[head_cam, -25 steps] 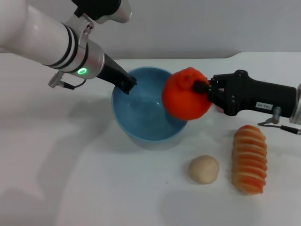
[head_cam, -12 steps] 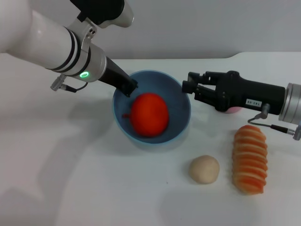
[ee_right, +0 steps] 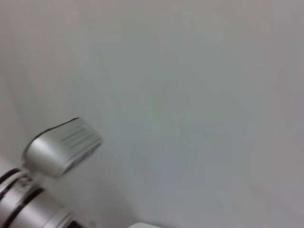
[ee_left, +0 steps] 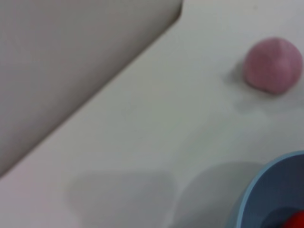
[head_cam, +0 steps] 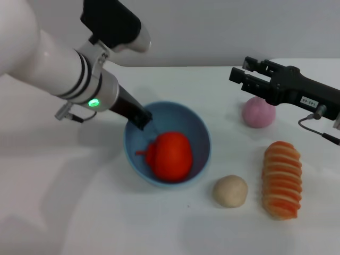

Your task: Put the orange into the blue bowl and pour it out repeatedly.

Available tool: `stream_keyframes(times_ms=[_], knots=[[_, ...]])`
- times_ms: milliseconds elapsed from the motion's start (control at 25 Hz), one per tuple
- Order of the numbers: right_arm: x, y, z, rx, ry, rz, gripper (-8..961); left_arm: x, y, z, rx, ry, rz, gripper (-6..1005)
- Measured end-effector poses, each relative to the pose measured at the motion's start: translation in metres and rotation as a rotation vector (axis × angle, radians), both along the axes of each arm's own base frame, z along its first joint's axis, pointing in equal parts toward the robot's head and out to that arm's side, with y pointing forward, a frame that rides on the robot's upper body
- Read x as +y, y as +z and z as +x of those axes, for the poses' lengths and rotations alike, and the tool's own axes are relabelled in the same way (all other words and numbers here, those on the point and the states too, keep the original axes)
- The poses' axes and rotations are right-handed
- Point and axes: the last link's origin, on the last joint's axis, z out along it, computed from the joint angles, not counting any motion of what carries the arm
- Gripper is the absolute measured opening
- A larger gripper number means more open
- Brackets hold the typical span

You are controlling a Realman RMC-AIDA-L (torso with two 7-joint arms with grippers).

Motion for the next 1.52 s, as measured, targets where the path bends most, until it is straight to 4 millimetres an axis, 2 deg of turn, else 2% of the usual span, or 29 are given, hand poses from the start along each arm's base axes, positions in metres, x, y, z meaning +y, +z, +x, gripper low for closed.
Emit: stream_keyframes(times_ms=[520, 720, 920, 1000, 1040, 1080, 1200, 1360, 1400, 1520], knots=[[-0.002, -0.002, 0.008, -0.007, -0.037, 0.006, 644, -0.011, -0.019, -0.014, 0.082, 0.016, -0.017, 16], [0.001, 0.000, 0.014, -0.011, -0.077, 0.029, 673, -0.012, -0.019, -0.012, 0.091, 0.007, 0.015, 26], [0.000, 0.001, 0.018, -0.011, -0.092, 0.036, 703, -0.010, -0.009, -0.006, 0.058, -0.019, 0.073, 197], [0.000, 0.003, 0.021, -0.012, -0.096, 0.056, 715, -0.009, -0.002, 0.002, 0.035, -0.060, 0.111, 273], [0.000, 0.006, 0.022, -0.012, -0.097, 0.078, 721, -0.007, 0.008, 0.013, -0.016, -0.116, 0.184, 311], [0.000, 0.010, 0.025, -0.013, -0.090, 0.136, 727, -0.007, 0.008, 0.013, -0.016, -0.116, 0.184, 349], [-0.001, 0.011, 0.029, -0.024, -0.083, 0.194, 739, -0.005, 0.025, 0.019, -0.132, -0.176, 0.333, 472], [-0.005, 0.008, 0.045, -0.073, -0.112, 0.323, 739, -0.011, 0.030, 0.012, -0.261, -0.242, 0.499, 658], [-0.009, 0.006, 0.052, -0.092, -0.126, 0.395, 739, -0.013, 0.029, 0.008, -0.281, -0.254, 0.528, 676], [-0.013, 0.005, 0.058, -0.118, -0.134, 0.469, 739, -0.017, 0.024, -0.012, -0.310, -0.241, 0.592, 731]])
